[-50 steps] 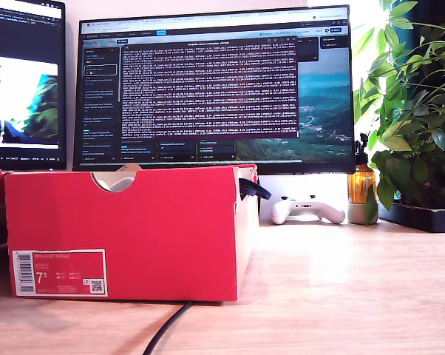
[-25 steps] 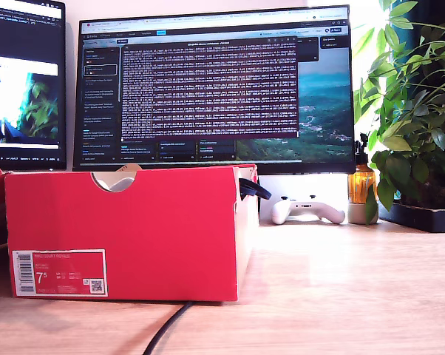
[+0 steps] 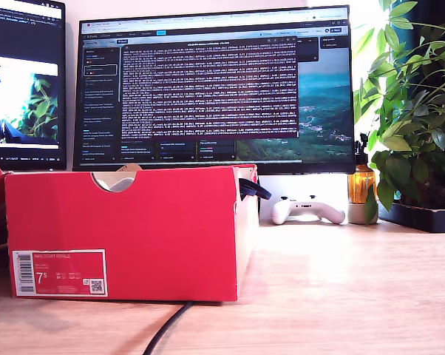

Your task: Pack the blue shoes by picking the first shoe and placing it inside the red shoebox, left side, then picking and rotating the second shoe and placing it in the shoebox

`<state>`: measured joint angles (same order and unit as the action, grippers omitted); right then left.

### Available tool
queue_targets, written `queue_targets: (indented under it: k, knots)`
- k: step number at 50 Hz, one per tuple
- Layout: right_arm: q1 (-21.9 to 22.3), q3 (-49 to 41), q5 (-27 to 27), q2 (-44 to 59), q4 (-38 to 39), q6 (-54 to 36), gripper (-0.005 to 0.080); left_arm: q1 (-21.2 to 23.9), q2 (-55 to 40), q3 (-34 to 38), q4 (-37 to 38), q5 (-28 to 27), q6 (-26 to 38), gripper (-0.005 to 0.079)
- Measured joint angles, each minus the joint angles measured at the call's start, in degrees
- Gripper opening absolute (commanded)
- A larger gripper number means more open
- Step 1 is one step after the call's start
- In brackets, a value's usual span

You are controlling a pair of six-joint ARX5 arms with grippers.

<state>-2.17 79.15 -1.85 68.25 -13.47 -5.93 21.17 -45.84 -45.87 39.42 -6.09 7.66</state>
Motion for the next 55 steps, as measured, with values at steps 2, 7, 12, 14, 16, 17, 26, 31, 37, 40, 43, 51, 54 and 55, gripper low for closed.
queue_targets:
  k: [2, 7, 12, 14, 16, 17, 26, 31, 37, 40, 43, 51, 54, 55]
  knots:
    - [0.28, -1.55, 0.02, -0.31, 0.81, 0.00, -0.0005, 0.00, 0.00, 0.00, 0.00, 0.00, 0.00, -0.0011]
    - [1.01, -4.72, 0.28, -1.42, 1.16, -0.02, -0.0005, 0.00, 0.00, 0.00, 0.00, 0.02, 0.00, -0.0011]
    - [1.92, -8.11, 1.14, -4.00, 2.60, -0.02, -0.0005, 0.00, 0.00, 0.00, 0.00, 0.00, 0.00, -0.0011]
    - [2.32, -9.62, 1.75, -5.49, 3.67, -0.07, -0.0005, 0.00, 0.00, 0.00, 0.00, 0.02, 0.00, -0.0011]
    - [2.75, -11.19, 2.93, -7.19, 4.85, -0.11, -0.0005, 0.00, 0.00, 0.00, 0.00, 0.00, 0.00, -0.0011]
    - [2.99, -11.96, 3.26, -8.11, 5.29, -0.11, -0.0005, 0.00, 0.00, 0.00, 0.00, 0.00, 0.00, -0.0011]
    - [4.44, -19.15, 5.99, -14.86, 10.14, -0.13, -0.0005, 0.00, 0.00, 0.00, 0.00, 0.00, 0.00, -0.0011]
    - [4.44, -22.97, 6.05, -16.85, 10.71, -0.13, -0.0005, 0.00, 0.00, 0.00, 0.00, 0.02, 0.00, -0.0011]
    - [4.44, -26.95, 6.08, -18.14, 11.04, -0.13, -0.0005, 0.00, 0.00, 0.00, 0.00, 0.02, 0.00, -0.0011]
    - [4.46, -28.61, 6.08, -18.99, 11.02, -0.13, -0.0005, 0.00, 0.00, 0.00, 0.00, 0.02, 0.00, -0.0011]
    - [4.46, -29.66, 6.08, -19.98, 10.80, -0.13, -0.0005, 0.00, 0.00, 0.00, 0.00, 0.02, 0.00, -0.0011]
    - [4.44, -30.25, 6.12, -22.80, 7.78, -0.26, -0.0005, 0.00, 0.00, 0.00, 0.00, 0.00, 0.00, -0.0011]
    - [4.44, -30.53, 6.45, -23.04, 7.02, -1.64, -0.0005, 0.00, 0.00, 0.00, 0.00, 0.00, 0.00, -0.0011]
    - [4.44, -30.93, 6.82, -23.04, 7.48, -2.47, -0.0005, 0.00, 0.00, 0.00, 0.00, 0.00, 0.00, -0.0011]
